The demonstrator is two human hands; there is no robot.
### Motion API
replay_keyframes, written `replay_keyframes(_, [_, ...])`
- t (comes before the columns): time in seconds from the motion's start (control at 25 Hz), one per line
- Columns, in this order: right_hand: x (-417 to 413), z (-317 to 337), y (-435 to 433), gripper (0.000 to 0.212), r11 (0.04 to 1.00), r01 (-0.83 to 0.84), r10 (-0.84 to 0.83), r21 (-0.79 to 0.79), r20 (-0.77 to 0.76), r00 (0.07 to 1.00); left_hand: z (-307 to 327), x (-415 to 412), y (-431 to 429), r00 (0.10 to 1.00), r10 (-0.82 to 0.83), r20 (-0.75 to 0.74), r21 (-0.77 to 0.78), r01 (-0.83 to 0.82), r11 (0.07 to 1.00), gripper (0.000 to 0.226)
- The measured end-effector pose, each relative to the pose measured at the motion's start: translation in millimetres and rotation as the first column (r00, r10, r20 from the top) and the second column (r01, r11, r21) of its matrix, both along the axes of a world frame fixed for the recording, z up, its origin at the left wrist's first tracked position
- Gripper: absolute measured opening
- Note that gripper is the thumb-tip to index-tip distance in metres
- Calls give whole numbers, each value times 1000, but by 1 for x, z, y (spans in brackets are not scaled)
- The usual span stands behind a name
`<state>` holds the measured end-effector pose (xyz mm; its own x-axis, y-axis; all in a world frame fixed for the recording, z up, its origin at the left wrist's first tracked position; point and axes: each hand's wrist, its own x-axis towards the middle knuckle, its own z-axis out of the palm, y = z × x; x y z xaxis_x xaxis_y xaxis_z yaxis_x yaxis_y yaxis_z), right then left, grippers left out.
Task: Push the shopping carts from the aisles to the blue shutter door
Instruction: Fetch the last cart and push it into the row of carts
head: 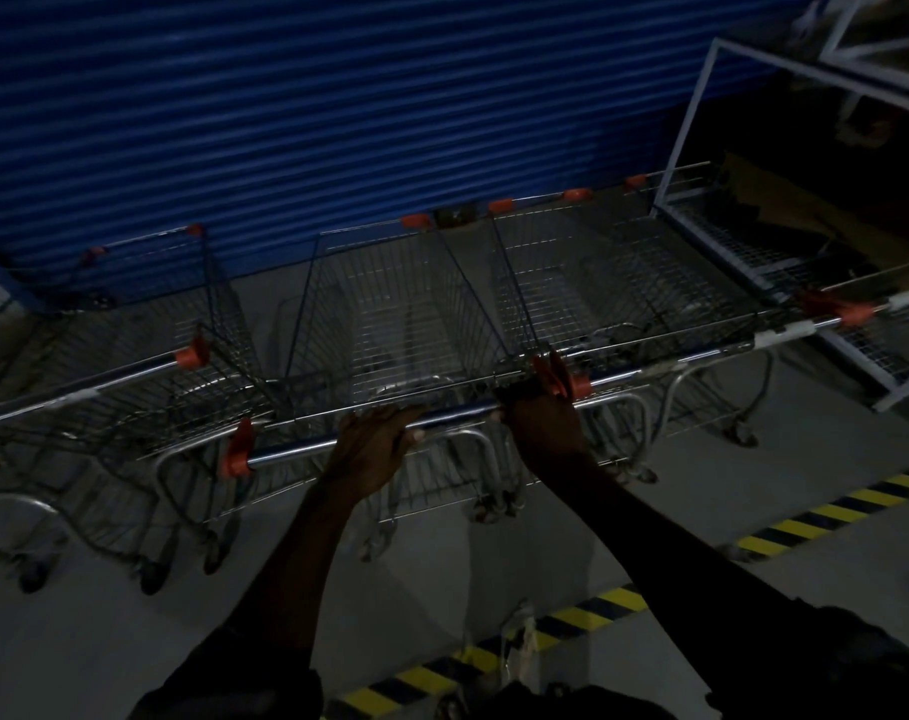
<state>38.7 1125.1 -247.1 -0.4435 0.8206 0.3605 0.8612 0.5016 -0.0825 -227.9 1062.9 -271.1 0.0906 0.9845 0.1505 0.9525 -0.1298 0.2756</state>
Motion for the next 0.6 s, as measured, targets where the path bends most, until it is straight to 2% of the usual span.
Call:
replay_keyframes(0.16, [3, -3, -4, 29, 999, -39, 34, -33, -142, 989, -3, 0, 0, 1000, -2, -30, -11, 2, 1000, 50])
replay_keyframes(0.48, [7, -11, 0, 33, 998, -66, 64, -13, -105, 992, 4, 10, -7, 999, 36, -41, -1, -36, 999, 57])
replay_keyframes(0.6, [7, -14, 1, 31, 996, -62, 56, -70, -90, 994, 4, 12, -9, 997, 46, -56, -4, -47, 999, 58])
